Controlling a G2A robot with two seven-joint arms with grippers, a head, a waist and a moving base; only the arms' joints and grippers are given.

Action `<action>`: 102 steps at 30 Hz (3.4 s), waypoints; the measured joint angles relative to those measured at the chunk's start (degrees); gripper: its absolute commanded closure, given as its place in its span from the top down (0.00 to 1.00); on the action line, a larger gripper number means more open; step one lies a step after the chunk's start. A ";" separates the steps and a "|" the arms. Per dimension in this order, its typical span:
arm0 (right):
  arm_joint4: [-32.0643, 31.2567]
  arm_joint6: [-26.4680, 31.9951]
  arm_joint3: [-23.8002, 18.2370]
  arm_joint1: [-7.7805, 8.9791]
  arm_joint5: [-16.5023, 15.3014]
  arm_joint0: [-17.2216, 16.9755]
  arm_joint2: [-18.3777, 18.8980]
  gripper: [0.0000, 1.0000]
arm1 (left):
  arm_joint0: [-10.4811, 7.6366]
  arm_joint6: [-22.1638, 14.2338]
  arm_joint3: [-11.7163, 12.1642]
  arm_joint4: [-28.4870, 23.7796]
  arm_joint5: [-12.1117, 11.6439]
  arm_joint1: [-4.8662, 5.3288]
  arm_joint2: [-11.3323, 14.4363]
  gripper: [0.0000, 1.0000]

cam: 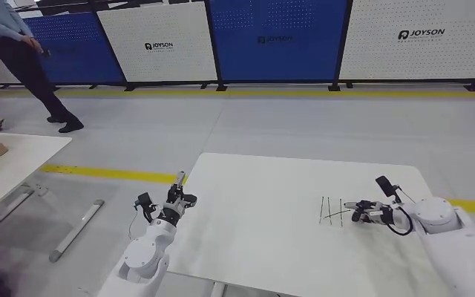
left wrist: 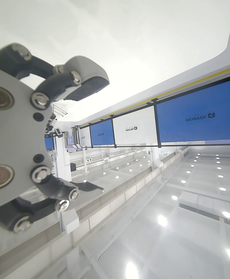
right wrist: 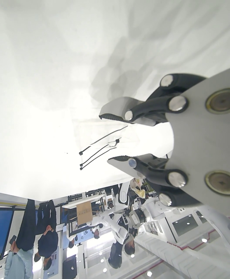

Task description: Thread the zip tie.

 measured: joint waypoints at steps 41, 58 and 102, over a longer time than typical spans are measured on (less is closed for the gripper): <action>-2.07 -1.34 -0.46 -0.09 -0.26 0.96 -1.58 0.16 | 0.00 0.00 0.00 0.00 0.00 0.00 0.00 1.00; -1.86 -1.40 -1.40 0.33 -0.64 0.35 -0.88 0.00 | 0.00 0.00 0.00 0.00 0.00 0.00 0.00 1.00; 19.18 -4.23 -27.63 5.88 -7.22 -20.58 17.74 0.00 | 0.00 0.00 0.00 0.00 0.00 0.00 0.00 1.00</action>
